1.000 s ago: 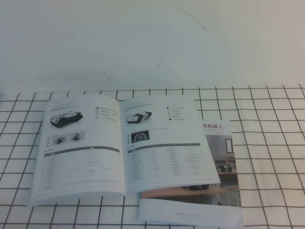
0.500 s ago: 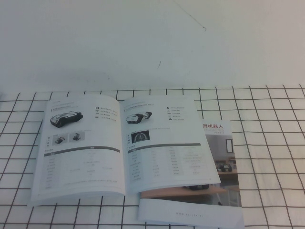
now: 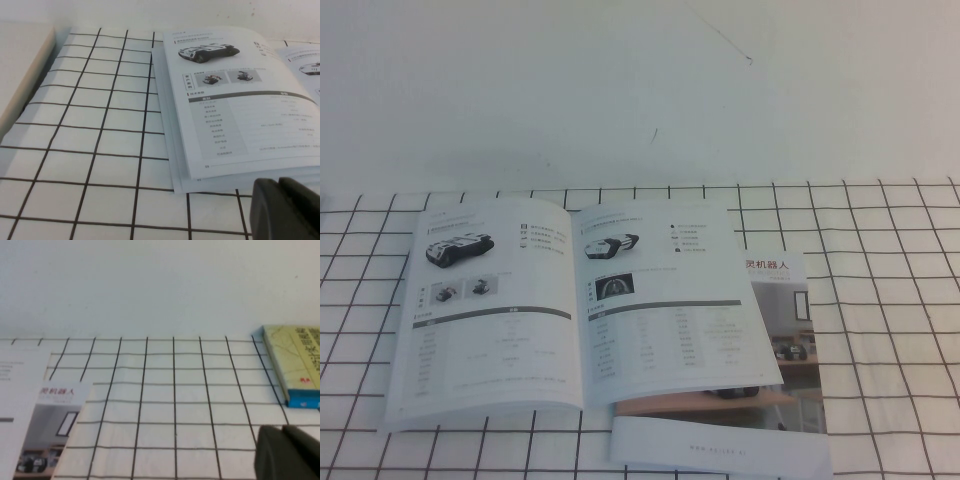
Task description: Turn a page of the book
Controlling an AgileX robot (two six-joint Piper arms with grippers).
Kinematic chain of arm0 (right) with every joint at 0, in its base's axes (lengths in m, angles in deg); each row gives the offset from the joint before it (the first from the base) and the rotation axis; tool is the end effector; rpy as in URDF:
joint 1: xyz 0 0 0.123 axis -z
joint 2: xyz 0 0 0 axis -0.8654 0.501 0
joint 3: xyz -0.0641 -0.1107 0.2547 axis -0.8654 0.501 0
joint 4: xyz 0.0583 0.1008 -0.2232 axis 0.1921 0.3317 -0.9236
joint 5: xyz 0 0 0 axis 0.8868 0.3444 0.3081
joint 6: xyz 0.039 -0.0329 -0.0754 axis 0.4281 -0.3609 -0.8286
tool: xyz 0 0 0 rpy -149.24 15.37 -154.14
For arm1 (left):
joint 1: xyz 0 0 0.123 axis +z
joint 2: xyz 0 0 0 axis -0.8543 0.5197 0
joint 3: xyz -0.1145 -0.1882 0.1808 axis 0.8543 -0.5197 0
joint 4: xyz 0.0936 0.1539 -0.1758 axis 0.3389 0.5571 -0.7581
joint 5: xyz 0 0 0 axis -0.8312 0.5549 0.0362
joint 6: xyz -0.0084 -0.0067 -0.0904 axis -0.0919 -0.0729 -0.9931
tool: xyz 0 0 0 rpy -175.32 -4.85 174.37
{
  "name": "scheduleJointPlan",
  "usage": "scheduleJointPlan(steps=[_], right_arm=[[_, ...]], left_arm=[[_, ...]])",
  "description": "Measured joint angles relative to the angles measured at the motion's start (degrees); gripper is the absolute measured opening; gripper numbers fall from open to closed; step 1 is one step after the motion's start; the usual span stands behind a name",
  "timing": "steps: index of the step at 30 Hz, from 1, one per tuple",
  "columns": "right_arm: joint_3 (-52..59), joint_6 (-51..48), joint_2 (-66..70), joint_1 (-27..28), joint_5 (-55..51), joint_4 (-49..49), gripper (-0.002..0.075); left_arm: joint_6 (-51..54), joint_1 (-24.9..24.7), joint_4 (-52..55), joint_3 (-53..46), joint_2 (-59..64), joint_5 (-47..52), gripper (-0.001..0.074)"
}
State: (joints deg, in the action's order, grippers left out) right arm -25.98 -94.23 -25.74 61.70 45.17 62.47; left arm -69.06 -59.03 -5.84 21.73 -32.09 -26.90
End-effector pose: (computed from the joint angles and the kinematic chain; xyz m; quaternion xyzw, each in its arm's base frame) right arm 0.1098 -0.0038 0.2281 0.0111 0.7874 -0.0136 0.6162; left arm 0.0532 -0.0018 0.1762 -0.0604 0.7944 -0.0594 0.6015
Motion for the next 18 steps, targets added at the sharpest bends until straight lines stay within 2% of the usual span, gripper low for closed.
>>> scheduleJointPlan(steps=[1,3,5,14,18], right_arm=[[-0.1,7.7,-0.8,0.0,-1.9,-8.0,0.0001],[-0.1,17.1,-2.9,0.0,-5.0,-18.0,0.0001],[0.2,21.2,-6.2,0.8,-7.1,-23.2,0.0001],[9.9,15.6,-23.1,5.8,-9.4,-25.0,0.0001],[10.6,17.6,-29.7,5.8,-17.3,-25.0,0.0001]], left_arm=[[0.0,0.0,0.0,0.0,0.0,0.0,-0.0004],[0.0,0.0,0.0,0.0,0.0,0.0,-0.0004],[0.0,0.0,0.0,0.0,0.0,0.0,-0.0004],[0.0,0.0,0.0,0.0,0.0,0.0,-0.0004],[0.0,0.0,0.0,0.0,0.0,-0.1,-0.0004]])
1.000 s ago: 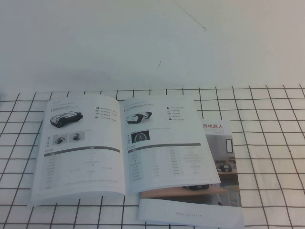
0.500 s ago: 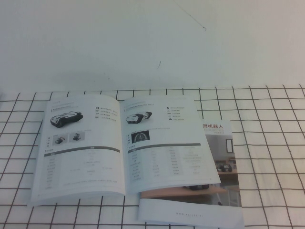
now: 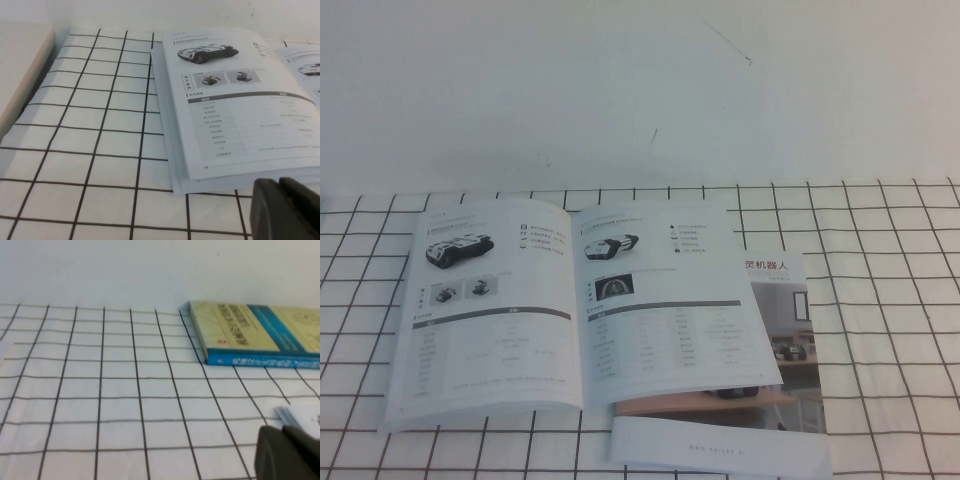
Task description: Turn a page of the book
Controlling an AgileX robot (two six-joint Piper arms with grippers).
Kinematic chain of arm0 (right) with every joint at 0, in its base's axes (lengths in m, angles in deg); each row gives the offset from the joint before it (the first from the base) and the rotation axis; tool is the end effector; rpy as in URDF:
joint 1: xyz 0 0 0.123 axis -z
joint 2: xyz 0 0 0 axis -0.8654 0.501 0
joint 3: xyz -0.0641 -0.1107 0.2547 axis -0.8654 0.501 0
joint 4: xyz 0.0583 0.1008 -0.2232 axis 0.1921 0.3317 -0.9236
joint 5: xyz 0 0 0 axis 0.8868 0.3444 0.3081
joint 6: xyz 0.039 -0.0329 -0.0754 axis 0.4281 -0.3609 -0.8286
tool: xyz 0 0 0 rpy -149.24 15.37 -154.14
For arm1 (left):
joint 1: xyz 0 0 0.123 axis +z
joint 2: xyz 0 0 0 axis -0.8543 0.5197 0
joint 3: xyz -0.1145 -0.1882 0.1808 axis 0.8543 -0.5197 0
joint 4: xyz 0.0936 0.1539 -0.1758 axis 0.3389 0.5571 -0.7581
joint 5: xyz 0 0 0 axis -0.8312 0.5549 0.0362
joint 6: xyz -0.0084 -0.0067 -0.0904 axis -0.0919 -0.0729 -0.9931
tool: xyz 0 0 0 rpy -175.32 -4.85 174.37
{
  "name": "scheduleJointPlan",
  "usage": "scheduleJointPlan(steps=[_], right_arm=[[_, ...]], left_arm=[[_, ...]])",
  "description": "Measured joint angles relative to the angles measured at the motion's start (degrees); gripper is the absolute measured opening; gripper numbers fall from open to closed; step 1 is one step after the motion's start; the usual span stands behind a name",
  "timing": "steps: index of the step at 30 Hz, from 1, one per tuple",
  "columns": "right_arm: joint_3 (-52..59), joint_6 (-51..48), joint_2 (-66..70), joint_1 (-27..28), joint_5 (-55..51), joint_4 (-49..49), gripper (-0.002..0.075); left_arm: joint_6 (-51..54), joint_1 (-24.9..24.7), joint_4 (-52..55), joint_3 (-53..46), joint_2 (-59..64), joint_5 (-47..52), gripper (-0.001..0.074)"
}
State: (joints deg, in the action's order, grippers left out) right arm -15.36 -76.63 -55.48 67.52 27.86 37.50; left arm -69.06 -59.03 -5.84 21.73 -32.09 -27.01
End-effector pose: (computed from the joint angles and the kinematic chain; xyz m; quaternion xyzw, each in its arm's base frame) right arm 0.0543 -0.0140 0.1805 0.0258 0.7737 -0.1096 0.6234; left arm 0.0532 -0.0017 0.1763 -0.0604 0.7938 -0.0595 0.6023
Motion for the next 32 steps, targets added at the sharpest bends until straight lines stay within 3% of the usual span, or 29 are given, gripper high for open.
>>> scheduleJointPlan(steps=[15,23,32], right_arm=[[0.0,2.3,-0.8,-0.2,-6.9,0.2,0.0001],[0.0,2.3,-0.8,-9.3,-6.9,0.2,0.0001],[0.0,2.3,-0.8,-10.3,-6.9,0.2,0.0001]], left_arm=[[0.0,0.0,0.0,0.0,0.0,0.0,-0.0004],[0.0,0.0,0.0,0.0,0.0,0.0,-0.0004],[0.0,0.0,0.0,0.0,0.0,0.0,-0.0004]])
